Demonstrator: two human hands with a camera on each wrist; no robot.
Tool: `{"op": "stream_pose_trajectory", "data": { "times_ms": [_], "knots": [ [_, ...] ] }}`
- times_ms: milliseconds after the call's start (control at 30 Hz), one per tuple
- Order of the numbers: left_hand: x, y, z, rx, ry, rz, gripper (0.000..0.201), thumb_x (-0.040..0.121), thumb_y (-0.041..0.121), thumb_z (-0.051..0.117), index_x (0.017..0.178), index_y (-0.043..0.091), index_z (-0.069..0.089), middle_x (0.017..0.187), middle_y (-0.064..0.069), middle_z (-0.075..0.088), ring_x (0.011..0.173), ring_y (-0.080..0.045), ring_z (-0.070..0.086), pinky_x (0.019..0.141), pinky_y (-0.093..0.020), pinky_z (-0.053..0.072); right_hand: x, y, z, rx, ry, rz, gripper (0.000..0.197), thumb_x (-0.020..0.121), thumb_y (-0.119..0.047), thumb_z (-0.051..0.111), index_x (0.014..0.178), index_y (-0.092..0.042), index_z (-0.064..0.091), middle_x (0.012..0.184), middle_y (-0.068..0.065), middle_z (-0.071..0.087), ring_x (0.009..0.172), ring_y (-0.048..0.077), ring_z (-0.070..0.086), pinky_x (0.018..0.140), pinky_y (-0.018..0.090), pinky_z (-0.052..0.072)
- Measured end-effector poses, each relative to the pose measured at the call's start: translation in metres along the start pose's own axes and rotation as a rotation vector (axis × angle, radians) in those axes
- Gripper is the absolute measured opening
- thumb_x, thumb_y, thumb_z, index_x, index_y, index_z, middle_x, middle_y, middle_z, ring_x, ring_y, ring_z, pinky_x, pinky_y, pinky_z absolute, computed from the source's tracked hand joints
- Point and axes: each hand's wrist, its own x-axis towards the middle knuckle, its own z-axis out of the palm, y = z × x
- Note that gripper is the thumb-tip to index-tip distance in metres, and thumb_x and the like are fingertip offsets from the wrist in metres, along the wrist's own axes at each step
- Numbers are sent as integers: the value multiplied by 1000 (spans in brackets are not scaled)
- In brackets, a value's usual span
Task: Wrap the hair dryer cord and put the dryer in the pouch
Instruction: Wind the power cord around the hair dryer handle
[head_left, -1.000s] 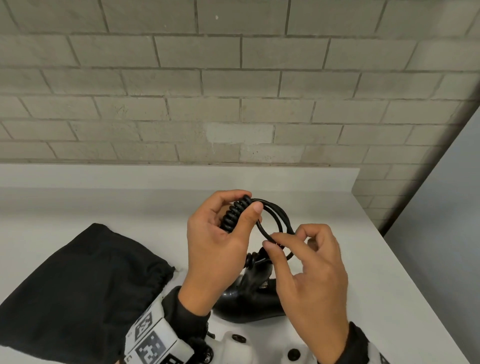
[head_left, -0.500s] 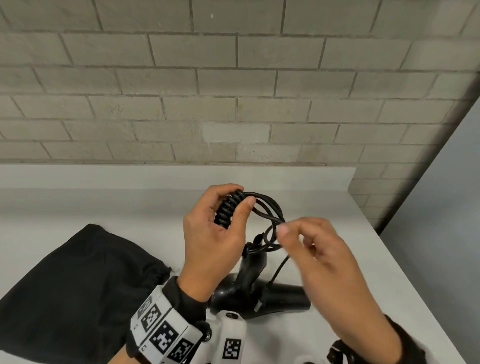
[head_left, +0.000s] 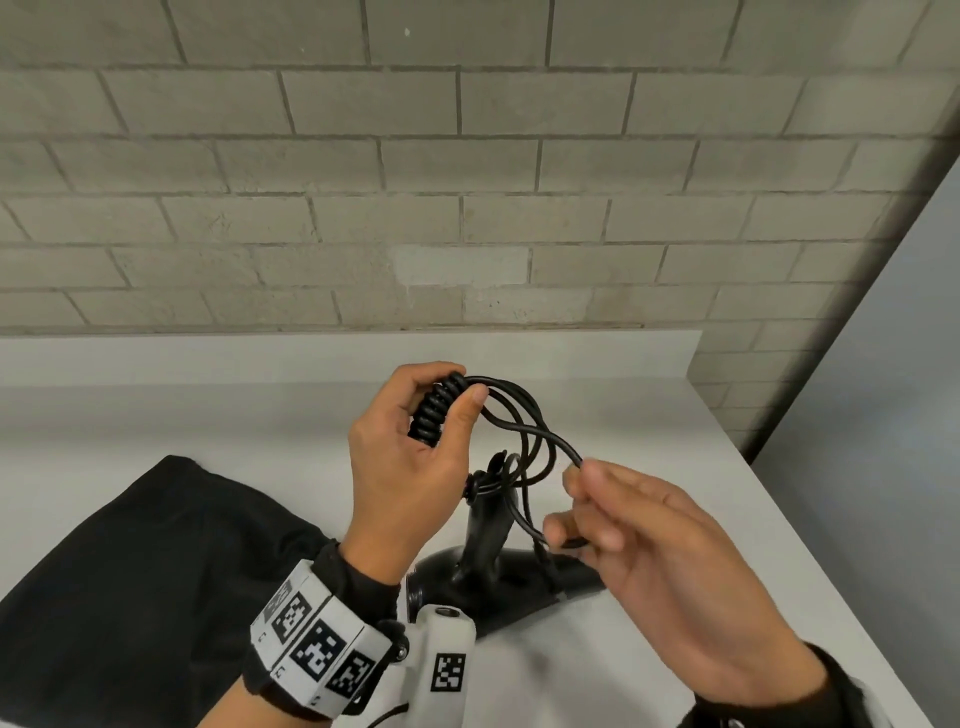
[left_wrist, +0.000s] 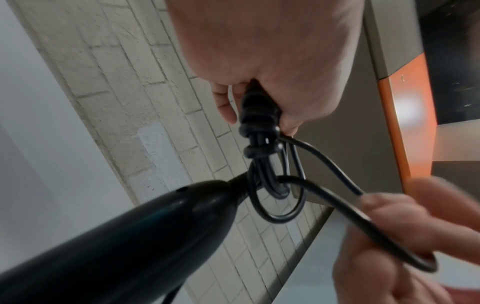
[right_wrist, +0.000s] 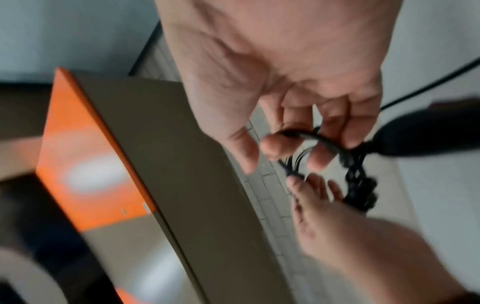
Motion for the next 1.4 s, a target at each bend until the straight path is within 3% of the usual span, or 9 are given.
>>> {"op": "stream_pose_trajectory", "data": {
  "times_ms": [67,167,267,400,533,833,1033,1233,1400],
  "knots": [
    [3,-2,-2,-1,3,-9,19,87,17,73,103,9,67,89,2,71,81,-12,70,76,-20,55,-2,10,-5,-60,-51,-96,41,67,-43,86,79,-14,61,83,5,69,102,24,66,87,28,52],
    [4,-4,-3,14,-8,-9,18,88,17,73,103,9,67,89,1,72,81,-13,70,76,-20,55,-4,31,-11,-2,-75,-168,35,73,-34,85,82,-15,57,123,16,67,125,27,58,97,29,51],
    [3,-6,-3,25,-13,-19,17,88,17,73,102,10,67,89,2,72,82,-13,71,78,-23,56,-7,42,-18,51,-35,-130,40,74,-35,84,86,-11,55,97,24,72,116,38,62,97,33,52],
    [1,-9,-3,29,-27,-37,16,87,17,74,102,12,68,90,2,72,84,-14,71,79,-24,56,-16,36,-28,-57,102,-94,51,61,-51,88,83,-11,66,54,13,58,72,37,72,72,30,57],
    [1,-9,-3,8,-21,-58,16,87,16,74,102,11,68,92,1,72,85,-15,71,81,-24,56,-22,31,-38,-87,136,-114,62,62,-58,84,82,-1,68,41,-1,34,37,17,38,46,28,43],
    [8,-15,-14,-44,67,-128,16,88,14,72,102,8,67,92,-8,74,87,-20,72,82,-22,56,-32,50,-60,-266,180,-71,63,60,-67,80,82,-9,73,46,3,40,47,17,40,64,36,43],
    [4,-13,-14,-55,38,-128,14,88,14,73,100,11,68,91,-4,74,86,-19,73,82,-24,57,-31,55,-62,-539,266,-148,3,83,-30,76,83,-29,74,59,4,59,59,12,56,67,22,51],
    [-5,-4,-4,-51,-3,-108,13,87,16,74,98,16,68,87,1,74,82,-17,73,77,-22,56,-27,60,-40,-1077,341,-385,59,74,-28,83,121,-43,51,107,-25,57,104,-3,55,90,7,39],
    [-10,3,2,18,-23,-41,16,86,18,75,100,16,68,84,8,72,79,-8,71,74,-18,54,-15,60,8,-1087,280,-409,49,88,-31,70,122,-49,40,100,-29,55,79,-5,59,71,14,47]
  ]
}}
